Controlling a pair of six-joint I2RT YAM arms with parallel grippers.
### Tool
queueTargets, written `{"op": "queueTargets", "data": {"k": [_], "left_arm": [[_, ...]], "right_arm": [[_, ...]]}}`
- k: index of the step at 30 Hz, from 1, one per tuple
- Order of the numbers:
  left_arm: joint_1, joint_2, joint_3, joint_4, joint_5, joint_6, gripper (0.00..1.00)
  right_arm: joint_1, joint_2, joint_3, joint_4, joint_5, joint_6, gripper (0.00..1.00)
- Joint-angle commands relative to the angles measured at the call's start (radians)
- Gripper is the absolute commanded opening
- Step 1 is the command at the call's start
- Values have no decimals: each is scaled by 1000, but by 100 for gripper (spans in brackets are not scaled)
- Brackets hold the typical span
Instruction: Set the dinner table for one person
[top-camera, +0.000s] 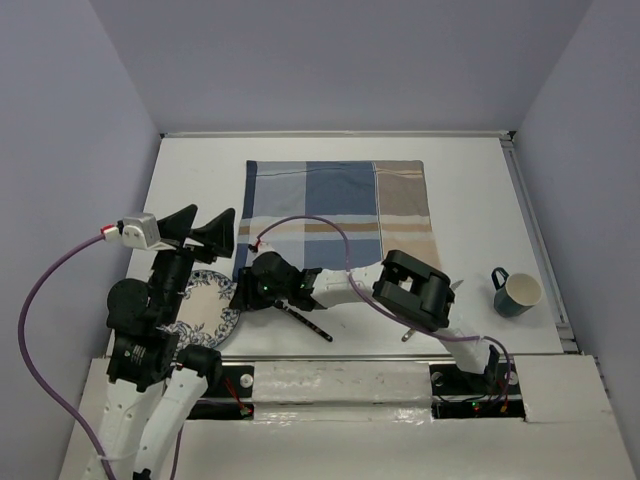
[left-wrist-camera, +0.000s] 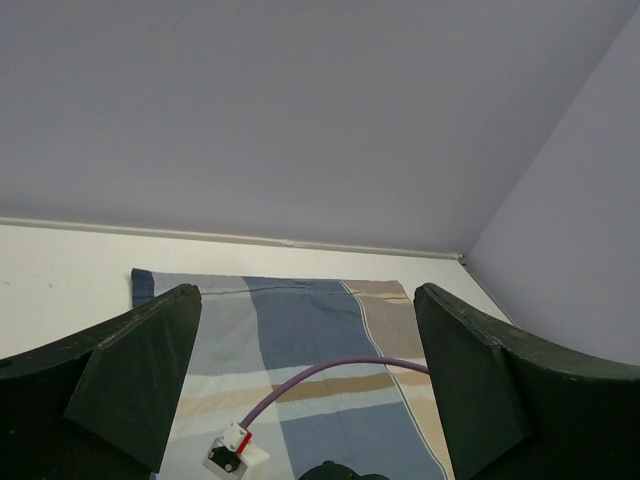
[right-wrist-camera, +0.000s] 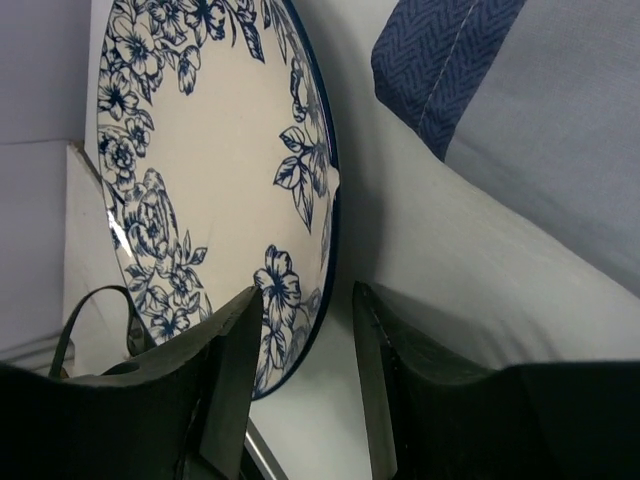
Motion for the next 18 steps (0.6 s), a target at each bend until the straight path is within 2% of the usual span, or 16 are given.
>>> {"op": "queueTargets", "data": {"k": [1,4,8,9,11,12,15,18], "left_arm": [[-16,-22,3,35,-7,25,99],[-22,-28,2,32,-7,27,99],[-24,-35,3,32,-37,27,99],[-25,-37,5,32,-43,27,99],[-25,-38,9,29,-54,37,99],[-25,-40,14,12,-107,46,99],[-22,-54,42,-31,-285,77,99],[-10,-77,54,-31,-350,77,99]], "right_arm": [[4,31,74,9,-10,44,46],[4,56,86,9,-19,64,43],[4,63,74,27,-24,98,32],[4,62,65,47,-27,109,17],[4,44,63,63,-24,106,6],[4,31,60,76,-19,80,3],[15,-41,52,83,36,23,0],[15,-120,52,103,59,-50,0]]}}
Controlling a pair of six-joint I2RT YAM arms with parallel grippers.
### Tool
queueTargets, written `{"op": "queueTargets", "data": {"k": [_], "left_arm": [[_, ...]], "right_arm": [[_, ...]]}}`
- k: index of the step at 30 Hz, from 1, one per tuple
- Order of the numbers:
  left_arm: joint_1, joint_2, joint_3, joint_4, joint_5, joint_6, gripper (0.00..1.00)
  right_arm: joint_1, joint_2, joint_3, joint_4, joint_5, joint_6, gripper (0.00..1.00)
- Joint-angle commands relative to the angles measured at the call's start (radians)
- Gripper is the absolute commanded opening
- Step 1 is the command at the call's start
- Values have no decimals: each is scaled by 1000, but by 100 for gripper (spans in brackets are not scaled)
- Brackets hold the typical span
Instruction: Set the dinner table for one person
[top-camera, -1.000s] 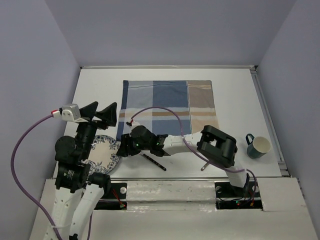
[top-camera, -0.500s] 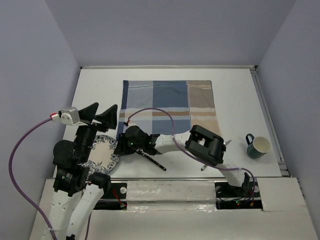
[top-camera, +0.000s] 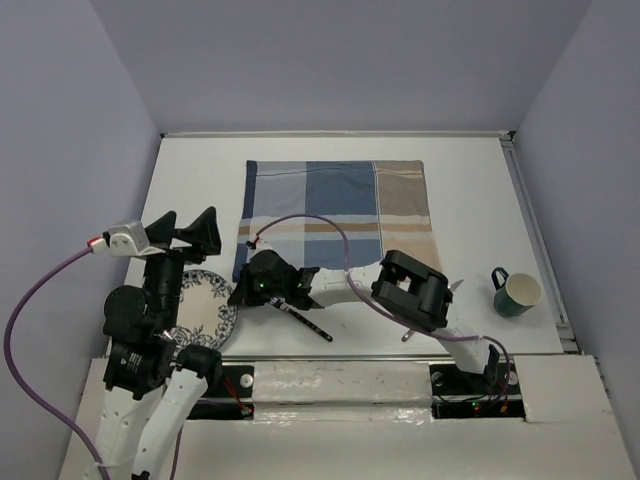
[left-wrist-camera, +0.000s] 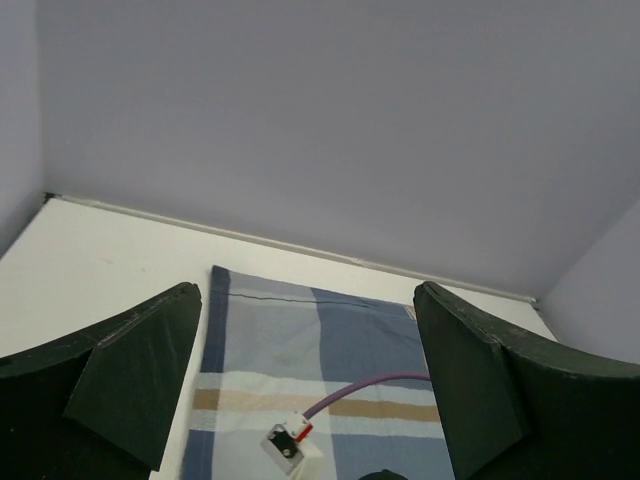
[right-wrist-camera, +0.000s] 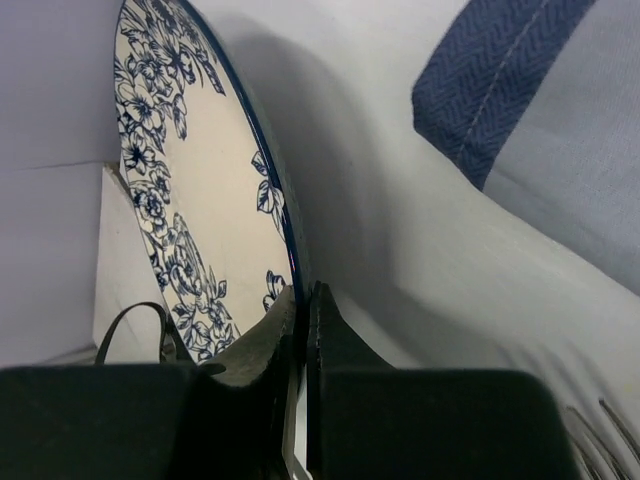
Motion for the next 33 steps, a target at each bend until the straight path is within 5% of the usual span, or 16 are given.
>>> {"op": "queueTargets", "data": {"k": [1,10,21,33], "left_arm": [[14,-44,55,1,-177,39,99],[22,-36,49,-13,-179,28,99],[4,10,2,-7,-23,5,99],[7,47,-4,-4,-4,4,99]], "right_arm": [[5,-165,5,88,49,-120,0],[-134,-393,-139,216,3,-93,0],[-544,-714,-501,213,-33,-95,0],[-767,-616,-517,191,-196,-89,0]]}}
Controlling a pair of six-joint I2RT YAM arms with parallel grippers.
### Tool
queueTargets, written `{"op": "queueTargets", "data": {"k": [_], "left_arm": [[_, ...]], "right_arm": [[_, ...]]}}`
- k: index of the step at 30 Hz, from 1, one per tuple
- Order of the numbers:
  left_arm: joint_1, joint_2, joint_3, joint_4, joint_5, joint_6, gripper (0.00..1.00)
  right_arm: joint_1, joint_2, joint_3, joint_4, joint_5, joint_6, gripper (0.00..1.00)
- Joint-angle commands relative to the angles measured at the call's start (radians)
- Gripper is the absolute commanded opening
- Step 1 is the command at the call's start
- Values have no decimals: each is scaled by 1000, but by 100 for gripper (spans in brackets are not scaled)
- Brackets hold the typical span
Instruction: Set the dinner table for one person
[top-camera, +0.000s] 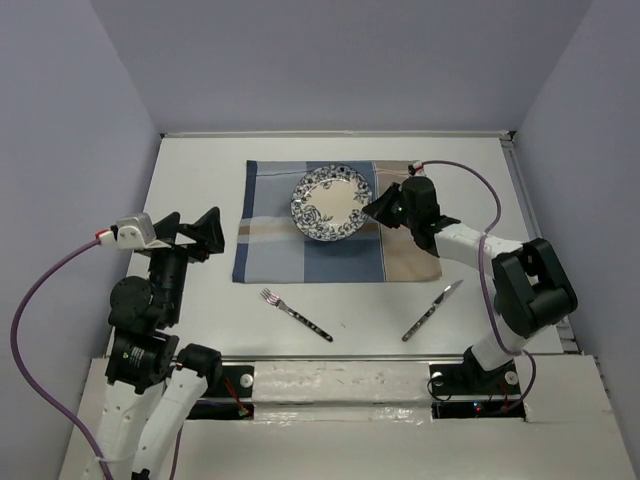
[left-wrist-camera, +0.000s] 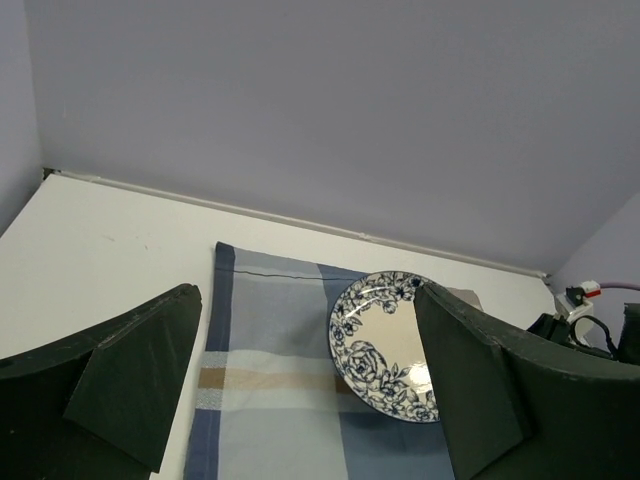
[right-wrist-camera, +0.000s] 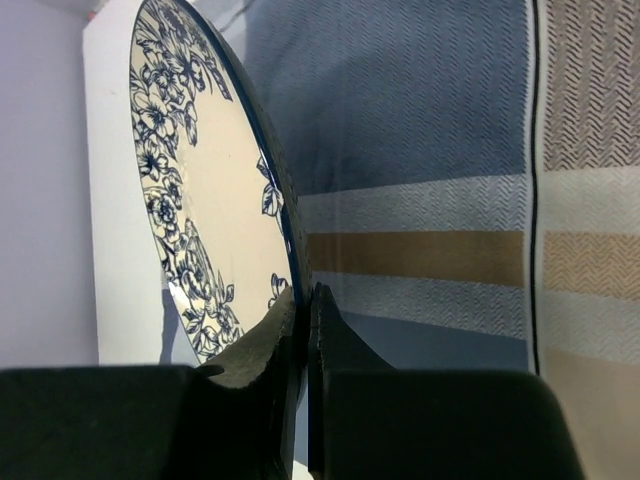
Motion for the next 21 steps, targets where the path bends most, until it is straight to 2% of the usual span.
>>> {"op": "queueTargets", "data": {"k": [1,9,16,20,21], "left_arm": [[2,22,-10,41,18,0,99],[12,34,-10,39,26,-3,99],[13,37,-12,41,34,-5,99],[12,34,-13,41,40,-6,99],[13,34,-13,41,41,-6,99]], "right_arm": [[-23,29,58,181,-141,48,0],[-35,102,70,243,-214,80,0],[-45,167,70,250,-211,85,0],[-45,196,68,224,-171,69,15],[-45,200,70,214,-165,63,23]]}}
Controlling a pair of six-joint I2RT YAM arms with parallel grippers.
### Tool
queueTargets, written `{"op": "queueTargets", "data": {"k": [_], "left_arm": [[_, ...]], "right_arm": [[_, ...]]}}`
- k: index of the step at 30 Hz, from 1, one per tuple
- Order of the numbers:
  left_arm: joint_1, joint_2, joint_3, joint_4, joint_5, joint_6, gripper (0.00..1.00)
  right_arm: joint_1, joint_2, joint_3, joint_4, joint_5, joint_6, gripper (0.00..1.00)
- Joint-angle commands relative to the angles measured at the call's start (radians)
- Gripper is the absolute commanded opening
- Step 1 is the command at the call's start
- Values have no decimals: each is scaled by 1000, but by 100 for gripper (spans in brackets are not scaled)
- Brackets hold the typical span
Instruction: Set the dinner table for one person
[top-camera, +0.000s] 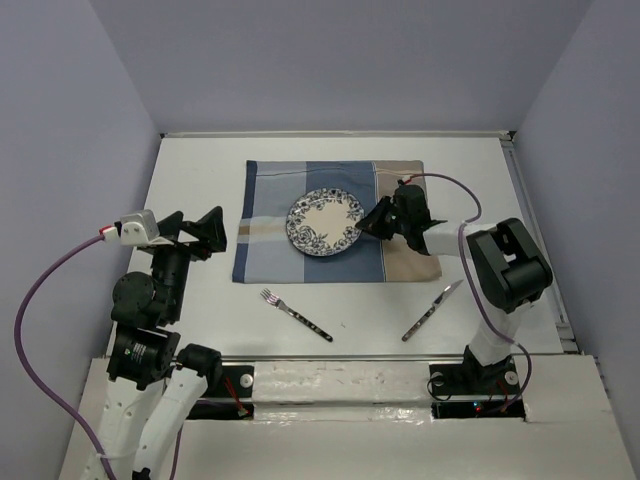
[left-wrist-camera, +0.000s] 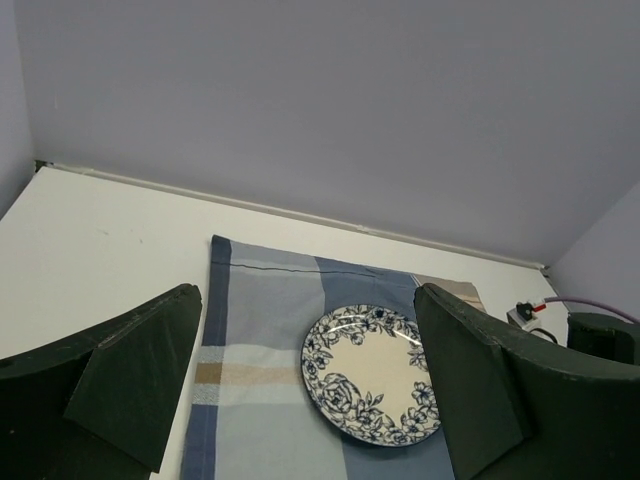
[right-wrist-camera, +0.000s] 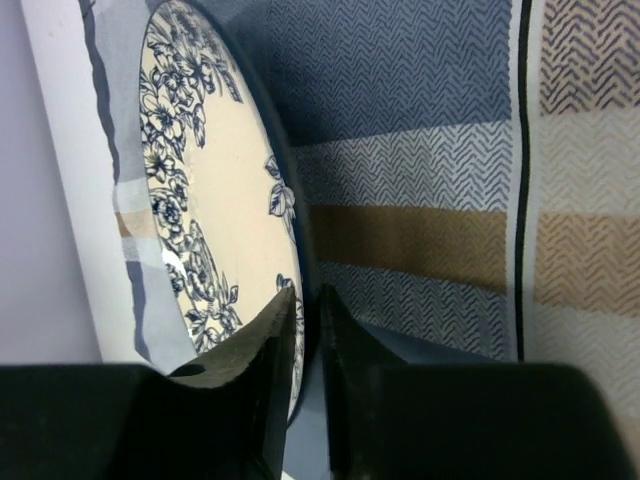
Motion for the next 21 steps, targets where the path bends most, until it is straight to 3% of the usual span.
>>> {"op": "queueTargets", "data": {"k": [1,2,5,7,13,17,21], "left_arm": [[6,12,-12,41,19,1,99],[4,10,-13,42,21,1,99],[4,4,-14,41,24,0,99],[4,1,-12,41,25,0,99],[-19,-22,-12,39,36,0,99],[-66,-57,-15,47,80,-2,99],[-158,-77,-17,80,151,1,99]], "right_arm": [[-7,-4,65,139,-13,13,27],[-7,-2,70,126,-7,4,31],[-7,-17,104,13,30,-68,61],[-7,-69,104,-59,68,-128,69],[-7,-307,65,-288,261,-303,70],[-31,-583,7,-498,593,-357,68],[-90,-796,-60,-761,793,-329,68]]}}
